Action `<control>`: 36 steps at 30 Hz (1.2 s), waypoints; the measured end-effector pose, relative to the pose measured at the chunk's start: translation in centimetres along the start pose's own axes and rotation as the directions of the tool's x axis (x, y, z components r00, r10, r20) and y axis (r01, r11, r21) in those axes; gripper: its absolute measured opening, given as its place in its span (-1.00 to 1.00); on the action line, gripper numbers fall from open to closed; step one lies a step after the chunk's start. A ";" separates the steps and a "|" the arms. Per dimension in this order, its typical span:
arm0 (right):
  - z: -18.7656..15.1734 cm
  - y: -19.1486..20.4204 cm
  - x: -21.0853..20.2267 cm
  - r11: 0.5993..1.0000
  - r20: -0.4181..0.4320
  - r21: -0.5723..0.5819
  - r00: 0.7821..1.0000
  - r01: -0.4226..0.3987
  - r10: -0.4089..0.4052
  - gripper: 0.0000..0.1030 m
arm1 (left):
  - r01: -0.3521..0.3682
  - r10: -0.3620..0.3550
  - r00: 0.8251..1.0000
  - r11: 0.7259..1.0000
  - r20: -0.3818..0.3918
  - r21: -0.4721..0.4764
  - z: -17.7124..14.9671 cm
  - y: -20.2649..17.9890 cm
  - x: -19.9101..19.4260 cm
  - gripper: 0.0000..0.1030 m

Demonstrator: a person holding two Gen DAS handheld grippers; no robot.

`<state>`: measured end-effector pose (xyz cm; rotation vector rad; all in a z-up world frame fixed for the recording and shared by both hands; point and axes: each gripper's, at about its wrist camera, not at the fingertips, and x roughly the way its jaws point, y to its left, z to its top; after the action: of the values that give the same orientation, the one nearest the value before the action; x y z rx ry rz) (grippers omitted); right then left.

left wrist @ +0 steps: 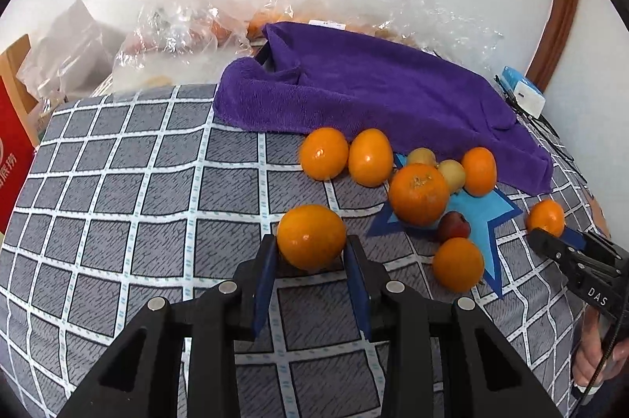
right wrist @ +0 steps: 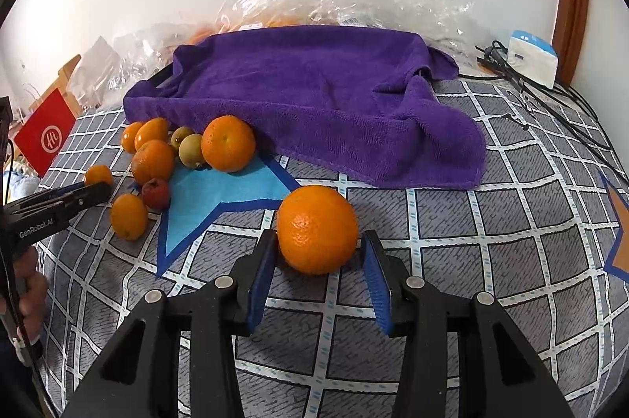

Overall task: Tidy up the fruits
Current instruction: 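Lift the large orange with the right tool while the left tool lifts its tangerine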

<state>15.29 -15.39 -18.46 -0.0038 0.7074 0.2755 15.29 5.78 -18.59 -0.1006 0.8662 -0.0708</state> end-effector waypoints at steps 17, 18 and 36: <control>-0.1 -0.3 -0.3 0.999 0.019 0.020 0.999 -0.027 0.026 -0.24 | 0.085 -0.074 0.992 0.989 0.100 -0.117 -0.3 1.7 -1.1 -0.36; -0.1 -0.3 -0.3 1.000 0.019 0.020 1.000 -0.024 0.023 -0.25 | 0.086 -0.074 0.991 0.990 0.112 -0.111 -0.4 1.6 -1.4 -0.36; -0.2 -0.6 -1.3 0.999 0.070 0.036 0.998 -0.006 0.004 -0.25 | 0.058 -0.040 0.978 0.995 0.207 -0.081 -0.6 1.1 -3.6 -0.36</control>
<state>14.33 -16.30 -17.81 0.0423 0.6431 0.2664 12.59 7.23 -16.40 -0.2069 0.6604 -0.0681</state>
